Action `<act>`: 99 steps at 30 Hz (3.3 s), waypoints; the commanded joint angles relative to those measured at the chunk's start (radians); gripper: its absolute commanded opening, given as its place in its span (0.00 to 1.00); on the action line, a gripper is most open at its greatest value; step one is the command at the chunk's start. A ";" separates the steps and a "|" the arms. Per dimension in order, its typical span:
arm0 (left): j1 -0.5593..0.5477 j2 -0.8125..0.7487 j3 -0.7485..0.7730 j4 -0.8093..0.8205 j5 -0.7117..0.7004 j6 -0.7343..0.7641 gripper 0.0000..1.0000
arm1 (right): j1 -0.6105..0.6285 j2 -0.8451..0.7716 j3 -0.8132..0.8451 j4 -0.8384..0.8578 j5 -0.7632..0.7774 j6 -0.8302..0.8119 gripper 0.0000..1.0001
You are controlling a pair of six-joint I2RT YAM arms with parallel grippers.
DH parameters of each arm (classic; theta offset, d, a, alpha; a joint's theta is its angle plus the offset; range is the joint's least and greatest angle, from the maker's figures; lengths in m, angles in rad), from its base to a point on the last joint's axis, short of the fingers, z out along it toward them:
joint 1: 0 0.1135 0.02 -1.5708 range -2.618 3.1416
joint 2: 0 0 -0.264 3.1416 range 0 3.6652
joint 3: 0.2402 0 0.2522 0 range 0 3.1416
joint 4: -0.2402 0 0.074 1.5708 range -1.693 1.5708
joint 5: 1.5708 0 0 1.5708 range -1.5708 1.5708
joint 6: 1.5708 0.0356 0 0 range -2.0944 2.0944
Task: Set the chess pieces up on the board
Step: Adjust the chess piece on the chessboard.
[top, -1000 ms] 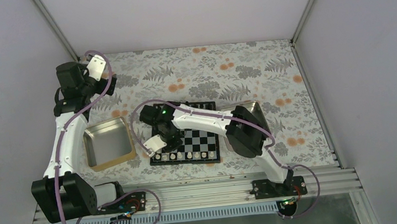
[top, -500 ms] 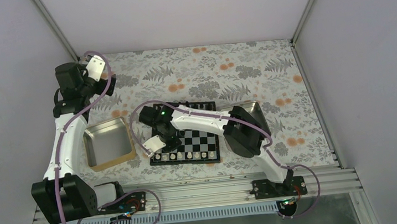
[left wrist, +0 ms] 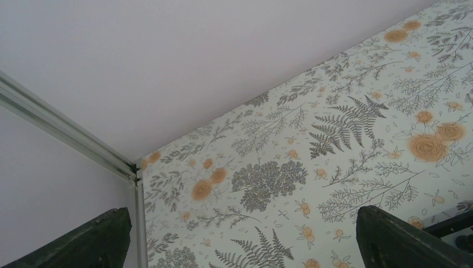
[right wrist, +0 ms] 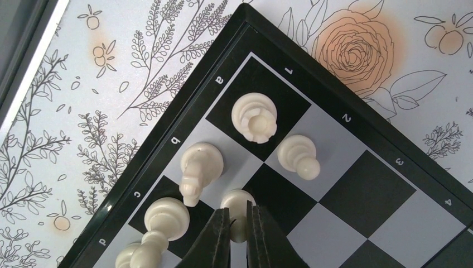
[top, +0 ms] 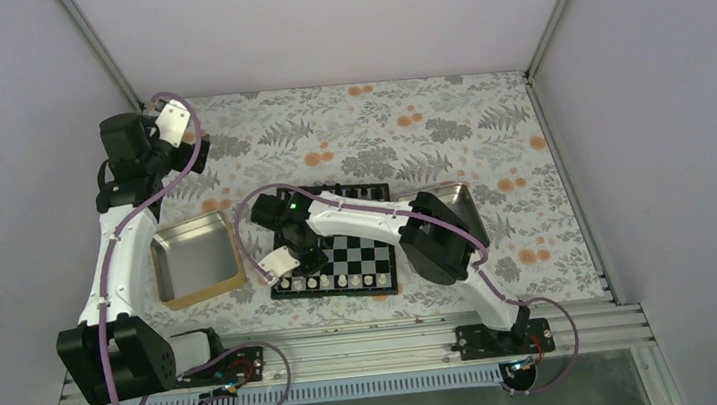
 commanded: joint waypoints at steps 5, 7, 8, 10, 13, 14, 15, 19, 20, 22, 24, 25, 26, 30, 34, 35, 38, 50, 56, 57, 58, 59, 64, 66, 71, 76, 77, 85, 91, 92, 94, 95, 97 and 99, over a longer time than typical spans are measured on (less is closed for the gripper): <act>0.008 -0.016 -0.008 0.022 0.028 0.002 1.00 | -0.002 -0.014 0.022 -0.013 0.011 0.007 0.04; 0.007 -0.016 -0.006 0.022 0.026 0.002 1.00 | -0.005 -0.029 0.027 -0.013 0.021 0.009 0.04; 0.008 -0.015 -0.005 0.022 0.026 0.002 1.00 | -0.007 -0.034 0.030 -0.013 0.025 0.011 0.04; 0.008 -0.016 -0.004 0.022 0.026 0.001 1.00 | -0.008 -0.043 0.031 -0.013 0.033 0.011 0.04; 0.008 -0.019 -0.004 0.020 0.024 0.001 1.00 | -0.013 -0.042 0.037 -0.012 0.042 0.011 0.04; 0.008 -0.019 -0.005 0.021 0.025 0.001 1.00 | -0.016 -0.041 0.039 -0.011 0.043 0.012 0.04; 0.007 -0.019 -0.004 0.020 0.024 0.001 1.00 | -0.016 -0.040 0.042 -0.010 0.044 0.013 0.04; 0.008 -0.019 -0.005 0.021 0.024 0.000 1.00 | -0.018 -0.034 0.046 -0.004 0.036 0.013 0.04; 0.008 -0.020 -0.006 0.021 0.024 0.001 1.00 | -0.018 -0.033 0.048 -0.004 0.033 0.012 0.05; 0.009 -0.019 -0.007 0.022 0.024 0.002 1.00 | -0.017 -0.028 0.048 -0.003 0.028 0.011 0.05; 0.009 -0.019 -0.009 0.023 0.027 0.002 1.00 | -0.018 -0.021 0.049 -0.006 0.023 0.011 0.05; 0.009 -0.019 -0.008 0.022 0.026 0.002 1.00 | -0.017 -0.020 0.050 -0.011 0.023 0.010 0.05; 0.009 -0.018 -0.009 0.023 0.026 0.002 1.00 | -0.017 -0.018 0.051 -0.013 0.021 0.010 0.06; 0.009 -0.016 -0.008 0.024 0.026 0.002 1.00 | -0.015 -0.018 0.053 -0.006 0.003 0.008 0.06; 0.009 -0.016 -0.009 0.024 0.026 0.003 1.00 | -0.012 -0.014 0.053 -0.001 0.003 0.008 0.07; 0.009 -0.016 -0.009 0.023 0.027 0.004 1.00 | -0.012 -0.012 0.053 -0.001 0.005 0.008 0.07; 0.009 -0.017 -0.010 0.024 0.027 0.004 1.00 | -0.012 -0.012 0.047 0.003 0.006 0.006 0.10; 0.010 -0.019 -0.008 0.023 0.027 0.004 1.00 | -0.013 -0.045 0.050 0.038 -0.008 0.024 0.25; 0.011 -0.024 -0.010 0.023 0.028 0.004 1.00 | -0.009 -0.015 0.120 -0.005 -0.021 0.017 0.25; 0.011 -0.026 -0.009 0.023 0.027 0.004 1.00 | -0.008 -0.006 0.131 -0.011 -0.023 0.017 0.25; 0.012 -0.026 -0.010 0.023 0.027 0.004 1.00 | -0.006 0.001 0.141 -0.018 -0.026 0.014 0.25; 0.012 -0.026 -0.010 0.022 0.029 0.004 1.00 | -0.005 0.009 0.151 -0.023 -0.028 0.011 0.25; 0.014 -0.025 -0.009 0.022 0.033 0.006 1.00 | 0.002 0.033 0.194 -0.040 -0.034 0.002 0.25; 0.015 -0.024 -0.011 0.023 0.032 0.007 1.00 | 0.003 0.042 0.201 -0.044 -0.034 -0.001 0.25; 0.017 -0.021 -0.011 0.023 0.037 0.007 1.00 | 0.008 0.058 0.203 -0.053 -0.047 -0.006 0.25; 0.017 -0.021 -0.012 0.022 0.039 0.007 1.00 | 0.013 0.072 0.201 -0.053 -0.054 -0.010 0.25; 0.017 -0.021 -0.011 0.022 0.037 0.007 1.00 | 0.012 0.074 0.201 -0.052 -0.057 -0.010 0.24; 0.019 -0.020 -0.014 0.024 0.038 0.009 1.00 | 0.014 0.096 0.201 -0.047 -0.066 -0.016 0.24; 0.020 -0.020 -0.016 0.026 0.040 0.009 1.00 | 0.016 0.107 0.202 -0.042 -0.070 -0.018 0.24; 0.020 -0.020 -0.016 0.026 0.040 0.009 1.00 | 0.016 0.106 0.201 -0.039 -0.070 -0.017 0.24; 0.022 -0.019 -0.016 0.025 0.039 0.009 1.00 | 0.016 0.106 0.202 -0.035 -0.070 -0.018 0.24; 0.022 -0.020 -0.017 0.025 0.040 0.008 1.00 | 0.016 0.108 0.202 -0.033 -0.071 -0.018 0.25; 0.023 -0.021 -0.017 0.026 0.041 0.009 1.00 | 0.016 0.112 0.204 -0.032 -0.071 -0.018 0.24; 0.022 -0.021 -0.019 0.027 0.043 0.009 1.00 | 0.016 0.114 0.205 -0.031 -0.072 -0.019 0.22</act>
